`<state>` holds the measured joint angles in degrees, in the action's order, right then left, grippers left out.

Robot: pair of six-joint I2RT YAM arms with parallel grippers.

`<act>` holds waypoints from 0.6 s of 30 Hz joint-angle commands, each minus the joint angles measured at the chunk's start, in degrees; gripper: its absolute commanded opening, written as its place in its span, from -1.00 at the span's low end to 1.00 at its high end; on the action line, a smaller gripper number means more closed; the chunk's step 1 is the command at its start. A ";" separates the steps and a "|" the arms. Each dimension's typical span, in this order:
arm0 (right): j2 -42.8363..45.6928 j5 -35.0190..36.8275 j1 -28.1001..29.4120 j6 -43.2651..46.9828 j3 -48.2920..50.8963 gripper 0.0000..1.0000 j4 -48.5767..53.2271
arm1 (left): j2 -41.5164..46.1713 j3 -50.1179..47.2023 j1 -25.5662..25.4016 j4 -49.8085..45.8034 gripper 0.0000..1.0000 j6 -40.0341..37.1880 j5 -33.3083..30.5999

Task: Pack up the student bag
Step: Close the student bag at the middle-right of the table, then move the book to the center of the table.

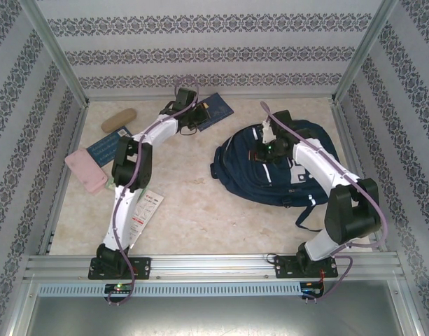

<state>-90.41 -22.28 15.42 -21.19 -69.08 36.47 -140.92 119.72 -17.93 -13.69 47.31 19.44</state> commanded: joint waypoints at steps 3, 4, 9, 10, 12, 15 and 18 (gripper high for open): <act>-0.65 -0.58 2.57 -1.55 -1.67 -0.74 -1.79 | -10.45 16.14 0.51 -4.85 -0.94 6.13 1.09; -0.64 -0.33 2.72 -1.72 -1.67 -0.67 -1.83 | -12.48 18.34 0.61 -6.05 -0.93 6.66 0.95; -0.36 0.21 3.06 -2.31 -2.39 -0.12 -1.47 | -16.35 20.70 1.29 -10.39 -0.91 6.29 -0.34; -0.21 0.33 3.15 -2.47 -2.78 -0.02 -1.41 | -16.32 20.56 1.44 -11.96 -0.92 5.53 -1.02; -0.03 0.49 3.41 -2.65 -3.53 0.05 -1.33 | -16.19 19.66 1.65 -14.35 -0.92 3.83 -1.28; -0.33 0.44 4.08 -2.86 -5.05 0.06 -1.31 | -14.32 16.34 2.15 -18.28 -0.99 0.53 -3.35; -1.45 0.05 5.08 -2.82 -6.86 0.06 -1.37 | -8.55 7.31 3.23 -17.76 -1.00 -1.32 -5.18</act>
<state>-90.96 -21.85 19.33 -23.75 -73.34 35.70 -152.70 133.58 -16.84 -21.89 49.71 18.28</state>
